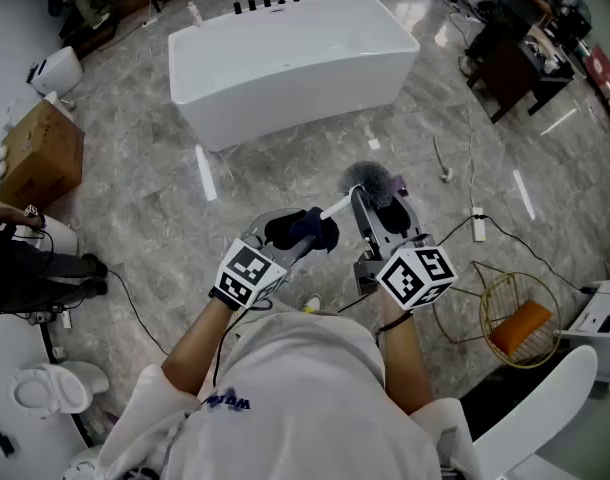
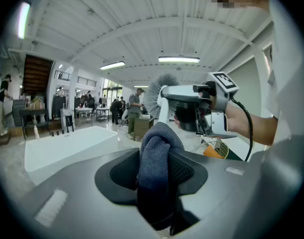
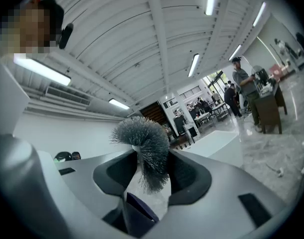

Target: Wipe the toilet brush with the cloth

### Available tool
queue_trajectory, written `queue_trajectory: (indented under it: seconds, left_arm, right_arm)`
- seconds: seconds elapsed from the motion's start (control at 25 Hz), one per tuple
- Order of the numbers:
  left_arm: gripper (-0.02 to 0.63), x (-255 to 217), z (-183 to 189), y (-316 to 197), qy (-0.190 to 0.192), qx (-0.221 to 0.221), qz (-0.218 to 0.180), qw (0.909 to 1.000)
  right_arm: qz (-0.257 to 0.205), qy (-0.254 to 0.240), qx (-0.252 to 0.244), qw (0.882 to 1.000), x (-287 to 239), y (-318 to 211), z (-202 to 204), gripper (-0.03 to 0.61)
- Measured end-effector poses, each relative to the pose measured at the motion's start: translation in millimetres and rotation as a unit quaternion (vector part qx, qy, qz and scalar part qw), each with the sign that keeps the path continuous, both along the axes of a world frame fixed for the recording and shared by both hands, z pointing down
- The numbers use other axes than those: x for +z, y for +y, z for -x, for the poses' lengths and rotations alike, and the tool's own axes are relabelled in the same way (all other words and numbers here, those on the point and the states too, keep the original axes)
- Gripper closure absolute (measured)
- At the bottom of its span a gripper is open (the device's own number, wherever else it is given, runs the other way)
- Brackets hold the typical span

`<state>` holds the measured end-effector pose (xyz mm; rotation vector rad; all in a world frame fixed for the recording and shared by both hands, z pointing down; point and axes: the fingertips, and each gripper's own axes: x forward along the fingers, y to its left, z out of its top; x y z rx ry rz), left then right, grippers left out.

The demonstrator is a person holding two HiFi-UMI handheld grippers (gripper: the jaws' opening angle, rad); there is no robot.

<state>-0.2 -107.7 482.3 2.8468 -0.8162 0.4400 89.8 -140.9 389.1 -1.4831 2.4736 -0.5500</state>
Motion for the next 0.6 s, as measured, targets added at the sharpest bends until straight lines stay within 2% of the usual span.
queue_trajectory:
  seconds: [0.12,0.2,0.36,0.44,0.6]
  left_arm:
    - [0.453,17,-7,-10,0.039,-0.01,0.05,0.9979]
    - [0.456,20,-8,-11,0.051,-0.012,0.055,0.9971]
    - [0.466,12,-5,-11,0.049,-0.001,0.022,0.9985]
    - [0.478,7,-7,-7,0.04,0.022,0.005,0.9989]
    - [0.51,1,-10,1,0.031,0.07,-0.002,0.997]
  right_arm:
    - [-0.01,0.051,0.023,0.998,6,-1,-1,0.387]
    - [-0.01,0.058,0.028,0.998,8,-1,0,0.387]
    - [0.006,0.014,0.026,1.0,12,-2,0,0.388]
    - [0.015,-0.006,0.022,1.0,13,-2,-2,0.388]
    - [0.029,-0.039,0.011,0.999,18,-3,-4,0.385]
